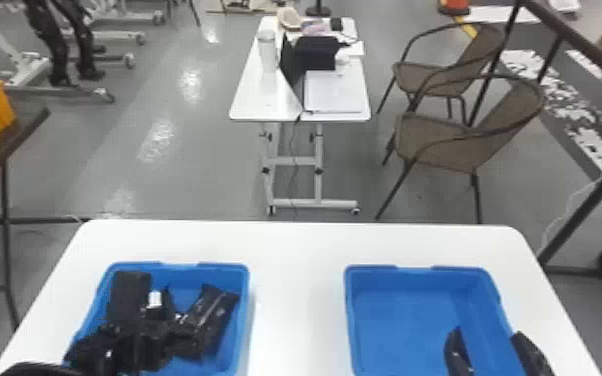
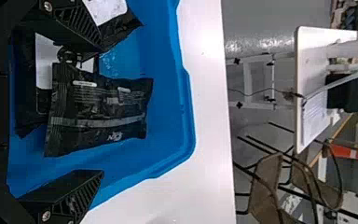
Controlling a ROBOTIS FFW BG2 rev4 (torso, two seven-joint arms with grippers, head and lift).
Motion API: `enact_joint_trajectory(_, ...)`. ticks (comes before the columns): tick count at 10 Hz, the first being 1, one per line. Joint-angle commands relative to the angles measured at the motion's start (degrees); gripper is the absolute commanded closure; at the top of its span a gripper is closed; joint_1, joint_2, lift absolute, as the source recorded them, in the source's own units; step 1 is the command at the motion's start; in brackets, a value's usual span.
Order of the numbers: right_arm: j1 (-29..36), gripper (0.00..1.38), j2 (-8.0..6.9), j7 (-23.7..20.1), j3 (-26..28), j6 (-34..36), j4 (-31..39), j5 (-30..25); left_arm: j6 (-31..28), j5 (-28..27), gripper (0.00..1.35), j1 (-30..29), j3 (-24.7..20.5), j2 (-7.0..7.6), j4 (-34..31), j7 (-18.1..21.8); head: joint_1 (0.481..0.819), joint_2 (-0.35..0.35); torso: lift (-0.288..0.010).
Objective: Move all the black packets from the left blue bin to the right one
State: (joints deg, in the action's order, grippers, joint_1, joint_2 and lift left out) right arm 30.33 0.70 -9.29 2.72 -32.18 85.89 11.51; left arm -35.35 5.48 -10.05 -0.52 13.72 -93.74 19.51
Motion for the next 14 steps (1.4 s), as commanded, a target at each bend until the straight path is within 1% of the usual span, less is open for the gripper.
enact_joint_trajectory(1,-0.18,0.17,-0.75,-0.20,0.00,0.01,-0.20,0.18,-1.65,-1.87,0.10,2.40,1.22,0.08,2.69,0.62,0.695,0.007,0.000)
enact_joint_trajectory(3,-0.18,0.17,-0.75,-0.20,-0.09,0.10,-0.37,0.71,-2.00,-2.66,0.10,5.13,2.01,-0.01,7.08,1.32,0.695,0.006,0.000)
enact_joint_trajectory(4,-0.09,0.17,-0.75,-0.20,-0.17,0.10,-0.46,1.06,-1.03,-1.96,0.10,7.15,3.16,-0.01,11.21,2.29,0.695,0.006,0.000)
enact_joint_trajectory(5,-0.18,0.17,-0.75,-0.29,-0.44,0.10,-0.64,1.33,1.17,-2.40,0.11,10.05,4.30,-0.19,16.49,6.33,0.695,0.003,0.000)
enact_joint_trajectory(6,-0.35,0.17,-0.75,-0.29,-0.70,0.10,-0.64,1.59,1.08,-5.65,0.17,11.72,5.79,-0.10,17.37,7.65,0.695,-0.015,0.000)
enact_joint_trajectory(7,-0.35,0.17,-0.75,-0.29,-0.88,0.10,-0.64,1.68,1.43,-6.97,0.54,12.34,6.06,-0.10,17.37,8.70,0.695,-0.022,0.000)
enact_joint_trajectory(8,-0.27,0.17,-0.75,-0.29,-0.88,0.19,-0.81,1.77,2.13,-7.85,0.94,12.34,5.27,-0.01,17.10,10.55,0.695,-0.025,0.000)
enact_joint_trajectory(9,-0.18,0.17,-0.75,-0.29,-1.14,0.19,-0.99,2.38,1.08,-7.67,1.00,12.42,4.83,0.34,16.84,11.34,0.695,-0.025,0.000)
enact_joint_trajectory(10,-0.18,0.17,-0.75,-0.29,-1.14,0.19,-0.99,2.47,-1.65,-8.20,1.05,12.69,4.83,0.52,16.84,11.60,0.695,-0.020,0.000)
enact_joint_trajectory(11,-0.44,0.17,-0.75,-0.29,-1.14,0.19,-1.08,2.47,-4.37,-9.34,1.22,13.04,4.47,0.34,16.84,11.69,0.695,-0.016,0.000)
enact_joint_trajectory(13,-0.71,0.17,-0.75,-0.29,-1.40,0.19,-1.34,2.73,-4.99,-13.82,1.21,14.18,4.39,0.17,17.28,15.82,0.695,0.000,0.000)
enact_joint_trajectory(14,-0.71,0.17,-0.75,-0.29,-1.49,0.19,-1.43,3.08,-4.46,-15.49,1.21,14.27,4.21,0.25,17.28,16.79,0.695,0.003,0.000)
